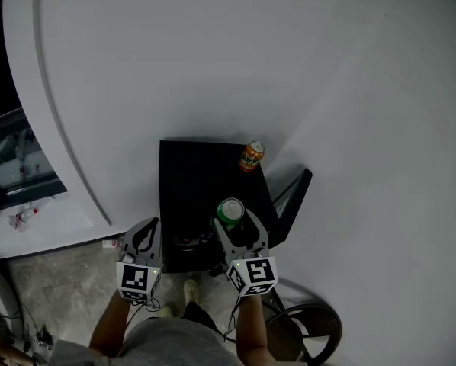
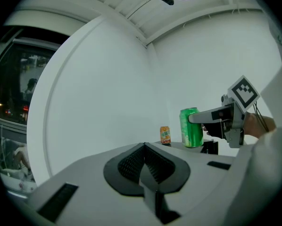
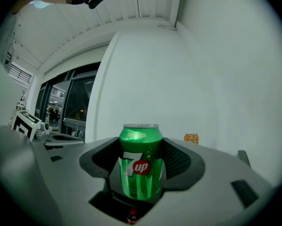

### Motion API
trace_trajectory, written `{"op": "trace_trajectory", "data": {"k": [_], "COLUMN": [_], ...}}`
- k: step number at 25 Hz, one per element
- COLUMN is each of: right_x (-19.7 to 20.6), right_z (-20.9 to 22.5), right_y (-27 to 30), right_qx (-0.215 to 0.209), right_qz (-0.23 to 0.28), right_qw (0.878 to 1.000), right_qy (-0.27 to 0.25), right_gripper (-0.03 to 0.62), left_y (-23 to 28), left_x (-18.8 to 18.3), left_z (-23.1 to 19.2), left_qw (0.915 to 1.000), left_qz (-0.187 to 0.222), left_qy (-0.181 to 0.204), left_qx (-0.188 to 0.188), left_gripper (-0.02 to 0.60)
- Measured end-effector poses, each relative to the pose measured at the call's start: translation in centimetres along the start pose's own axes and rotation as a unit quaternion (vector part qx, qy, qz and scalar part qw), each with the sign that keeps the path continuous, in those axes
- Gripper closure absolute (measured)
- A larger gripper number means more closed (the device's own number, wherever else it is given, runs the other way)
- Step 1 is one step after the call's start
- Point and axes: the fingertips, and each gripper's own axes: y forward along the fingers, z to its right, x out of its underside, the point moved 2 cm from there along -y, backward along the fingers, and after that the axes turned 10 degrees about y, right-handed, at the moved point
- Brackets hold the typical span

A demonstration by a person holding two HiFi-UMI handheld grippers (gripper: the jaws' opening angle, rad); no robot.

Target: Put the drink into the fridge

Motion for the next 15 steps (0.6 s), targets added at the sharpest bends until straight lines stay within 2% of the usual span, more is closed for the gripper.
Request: {"op": "trace_trajectory", "data": {"k": [8,15], "right_x": [0.4,1.2], "right_z": [-0.5,-0.2], "right_y": [-5.3,-9.0], "right_qx": [0.039,0.061], "right_qz": [0.011,0.016], "right_qw": [0.999,0.998], "right_qy": [0.004,0.005], "right_gripper": [0.296,0.296], "left_y": [-1.7,-2.7], "left_x": [-0.4,-0.7], "left_z": [3.3,6.4], "left_qw": [0.9987,0.9966], "left_qz": [0.007,0.014], "left_qy": [0.005,0.011], "left_qx": [0.051,0.080], "left_gripper": [0.577,0.577]}}
